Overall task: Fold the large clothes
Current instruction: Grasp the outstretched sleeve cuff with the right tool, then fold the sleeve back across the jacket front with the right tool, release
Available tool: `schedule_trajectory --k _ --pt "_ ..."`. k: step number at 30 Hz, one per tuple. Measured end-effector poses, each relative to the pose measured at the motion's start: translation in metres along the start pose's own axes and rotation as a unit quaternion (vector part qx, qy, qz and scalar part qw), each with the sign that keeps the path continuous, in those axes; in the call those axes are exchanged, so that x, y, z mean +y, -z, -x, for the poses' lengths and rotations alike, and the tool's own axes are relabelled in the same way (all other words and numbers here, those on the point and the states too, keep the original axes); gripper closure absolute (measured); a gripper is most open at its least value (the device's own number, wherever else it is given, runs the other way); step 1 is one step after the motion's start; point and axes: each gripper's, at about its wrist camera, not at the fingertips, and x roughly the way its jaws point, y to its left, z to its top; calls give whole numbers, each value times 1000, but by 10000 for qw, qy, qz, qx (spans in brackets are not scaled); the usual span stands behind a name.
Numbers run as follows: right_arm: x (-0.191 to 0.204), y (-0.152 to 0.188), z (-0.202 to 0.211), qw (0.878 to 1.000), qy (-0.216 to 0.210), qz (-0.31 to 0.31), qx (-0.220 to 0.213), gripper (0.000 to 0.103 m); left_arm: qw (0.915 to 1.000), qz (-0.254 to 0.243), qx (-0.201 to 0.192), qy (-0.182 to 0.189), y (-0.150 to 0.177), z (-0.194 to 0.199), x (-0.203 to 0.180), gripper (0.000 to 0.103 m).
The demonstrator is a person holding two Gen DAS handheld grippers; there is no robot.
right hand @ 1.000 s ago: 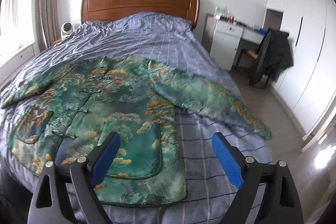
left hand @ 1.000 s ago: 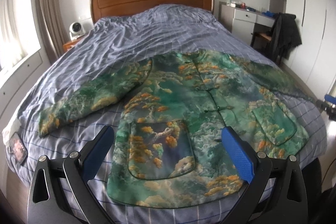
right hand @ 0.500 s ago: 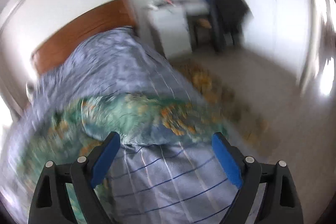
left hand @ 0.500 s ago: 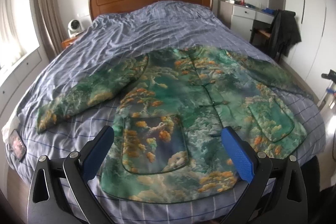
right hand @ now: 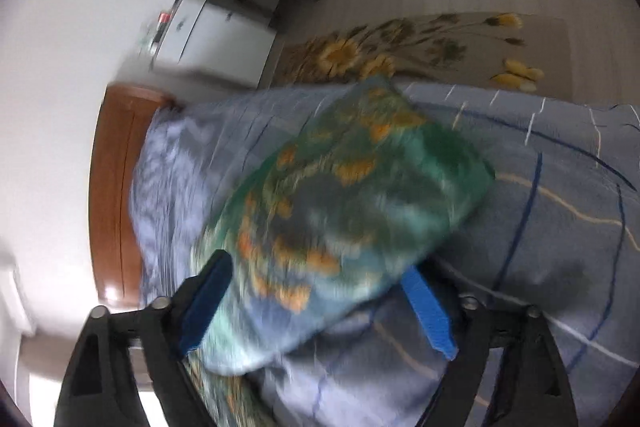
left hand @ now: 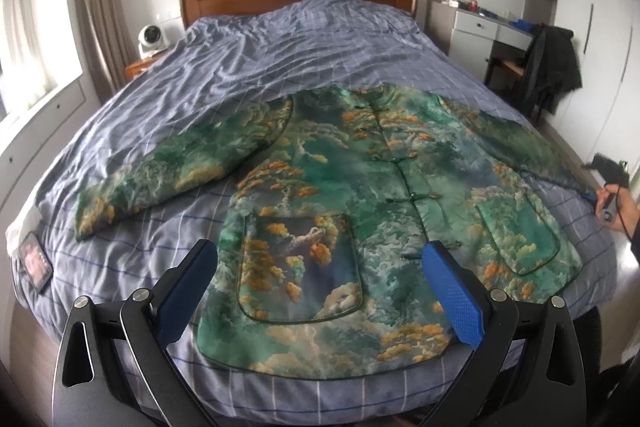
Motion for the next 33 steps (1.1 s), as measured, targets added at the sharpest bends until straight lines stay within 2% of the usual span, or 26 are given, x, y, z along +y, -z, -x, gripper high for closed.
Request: schedule_trajectory --k 1,2,6,9,11,14,17,19,23,26,29,31,33 --pt "3 -2 -3 9998 84 48 -153 58 10000 49 7 -10 1 1 3 1" --pt "7 -5 -4 9991 302 163 -257 92 10000 84 14 -32 2 1 6 1" --pt "41 -4 9 9929 483 856 -674 93 9997 161 48 -163 9 -2 15 1" --pt "108 16 37 9711 348 2121 -1043 93 9995 217 108 -210 13 -9 21 1" --pt "155 37 52 9475 206 2970 -1171 93 9993 296 172 -169 15 -14 23 1" --pt "224 82 66 9008 -132 4176 -1178 93 9987 471 201 -78 18 -17 26 1" --pt "275 143 57 8566 -455 5079 -792 94 9984 540 161 -51 22 -14 27 1" --pt "289 179 45 8371 -546 5421 -491 94 9984 531 148 -107 24 -11 30 1" --pt "291 267 2 7866 -518 6147 267 94 9979 571 218 -194 31 -11 38 1" --pt "271 317 -26 7576 -378 6476 727 94 9975 575 299 -271 35 -16 42 1" --pt "245 349 -41 7324 -209 6716 1100 93 9974 505 374 -341 34 -23 40 1" --pt "224 367 -51 7158 -92 6841 1397 89 9974 444 455 -344 32 -30 36 1" --pt "211 384 -59 7015 82 6941 1613 77 9976 365 524 -270 27 -39 30 1"
